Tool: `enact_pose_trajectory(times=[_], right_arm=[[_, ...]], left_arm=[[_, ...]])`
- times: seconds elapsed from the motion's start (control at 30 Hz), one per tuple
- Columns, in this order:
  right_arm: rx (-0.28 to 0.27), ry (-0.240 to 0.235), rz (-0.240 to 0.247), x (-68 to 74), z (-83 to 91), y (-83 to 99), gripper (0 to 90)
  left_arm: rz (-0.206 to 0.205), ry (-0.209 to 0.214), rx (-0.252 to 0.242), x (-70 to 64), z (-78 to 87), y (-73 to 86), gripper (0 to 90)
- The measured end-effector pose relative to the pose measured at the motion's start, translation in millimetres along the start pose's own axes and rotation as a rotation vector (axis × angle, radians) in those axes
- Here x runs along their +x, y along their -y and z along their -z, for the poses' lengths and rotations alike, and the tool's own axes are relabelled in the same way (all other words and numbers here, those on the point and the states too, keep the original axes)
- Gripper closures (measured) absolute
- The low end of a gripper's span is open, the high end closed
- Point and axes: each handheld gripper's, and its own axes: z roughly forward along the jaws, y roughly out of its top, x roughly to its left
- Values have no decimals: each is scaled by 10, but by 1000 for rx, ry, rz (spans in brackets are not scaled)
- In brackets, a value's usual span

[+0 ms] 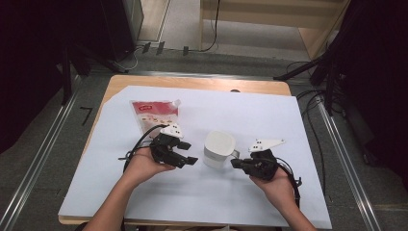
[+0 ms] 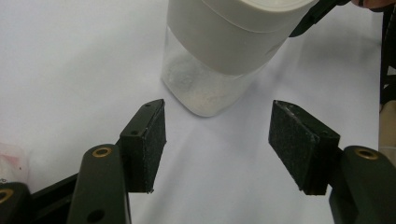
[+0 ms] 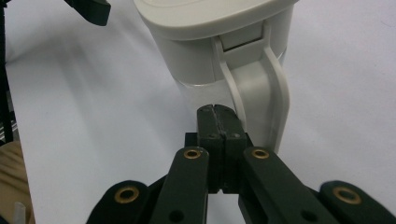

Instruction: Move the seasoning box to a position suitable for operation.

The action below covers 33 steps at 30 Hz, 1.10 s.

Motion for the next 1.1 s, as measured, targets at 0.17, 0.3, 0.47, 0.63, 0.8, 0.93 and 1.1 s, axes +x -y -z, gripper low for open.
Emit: enact_pose_trajectory(times=[0.17,0.3,0.47,0.63,0.8,0.93,1.1], right_arm=[[-7,4,-12,-67,13,-4,900],[-4,8,-25,-114,14,-8,900],[0,13,-36,-177,6,-16,900],[8,22,-36,-228,-14,-23,900],[3,30,-51,-296,-5,-40,900],[0,36,-53,-335,-6,-46,900],[8,49,-60,-326,21,-68,900]], left_arm=[[2,4,-4,-2,-7,-4,375],[-1,3,-4,-13,-16,-9,375],[0,14,0,-27,-29,-22,374],[-4,30,-7,-46,-25,-48,359],[-10,35,2,-61,-56,-71,338],[17,50,-15,-51,-60,-112,301],[6,76,-24,-62,-51,-142,222]])
